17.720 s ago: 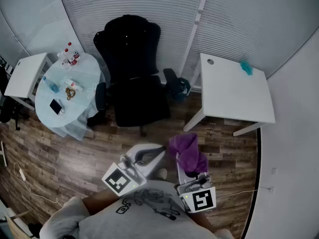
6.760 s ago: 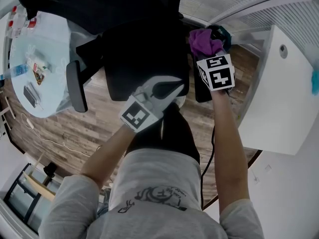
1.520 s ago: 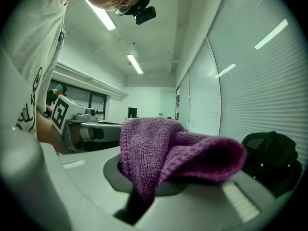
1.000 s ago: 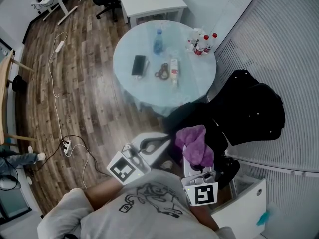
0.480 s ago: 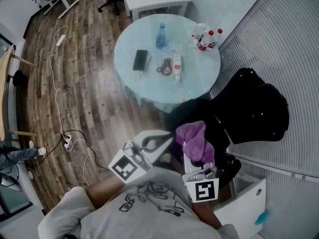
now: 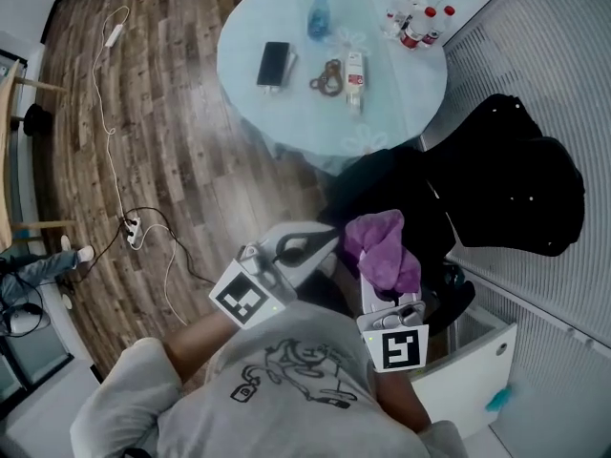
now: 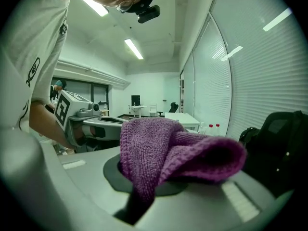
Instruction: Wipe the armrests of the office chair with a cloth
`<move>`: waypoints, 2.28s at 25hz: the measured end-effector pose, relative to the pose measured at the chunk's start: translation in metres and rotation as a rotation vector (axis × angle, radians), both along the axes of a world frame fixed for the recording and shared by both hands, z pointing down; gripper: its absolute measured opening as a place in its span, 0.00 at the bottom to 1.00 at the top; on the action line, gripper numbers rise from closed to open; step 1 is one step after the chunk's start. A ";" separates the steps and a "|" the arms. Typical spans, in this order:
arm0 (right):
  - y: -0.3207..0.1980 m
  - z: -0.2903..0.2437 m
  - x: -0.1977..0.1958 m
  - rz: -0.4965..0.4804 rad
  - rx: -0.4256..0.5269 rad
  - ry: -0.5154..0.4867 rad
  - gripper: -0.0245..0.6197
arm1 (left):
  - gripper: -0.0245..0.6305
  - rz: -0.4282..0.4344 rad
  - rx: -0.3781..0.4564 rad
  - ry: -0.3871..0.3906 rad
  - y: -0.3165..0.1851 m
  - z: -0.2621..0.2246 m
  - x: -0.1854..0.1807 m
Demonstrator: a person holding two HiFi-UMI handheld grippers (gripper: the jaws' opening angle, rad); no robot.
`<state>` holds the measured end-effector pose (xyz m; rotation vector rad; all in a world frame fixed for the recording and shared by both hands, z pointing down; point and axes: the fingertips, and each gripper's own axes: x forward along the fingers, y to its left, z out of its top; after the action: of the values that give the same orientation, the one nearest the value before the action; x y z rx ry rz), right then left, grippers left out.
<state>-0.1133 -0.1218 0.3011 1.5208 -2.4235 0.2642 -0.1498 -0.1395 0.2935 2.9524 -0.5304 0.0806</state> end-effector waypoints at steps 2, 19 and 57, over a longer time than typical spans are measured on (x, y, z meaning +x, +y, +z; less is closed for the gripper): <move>-0.003 0.015 0.002 -0.006 -0.020 0.002 0.09 | 0.04 0.012 0.020 -0.018 -0.003 0.013 0.000; -0.031 0.094 0.002 -0.068 -0.059 0.052 0.09 | 0.04 0.021 0.028 -0.031 -0.020 0.082 0.004; -0.054 0.344 -0.006 -0.218 -0.280 0.148 0.09 | 0.04 0.068 -0.182 -0.208 -0.039 0.308 0.015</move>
<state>-0.1191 -0.1761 0.6450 1.1084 -2.2965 0.4108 -0.1349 -0.1780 0.6010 2.7988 -0.4227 0.4236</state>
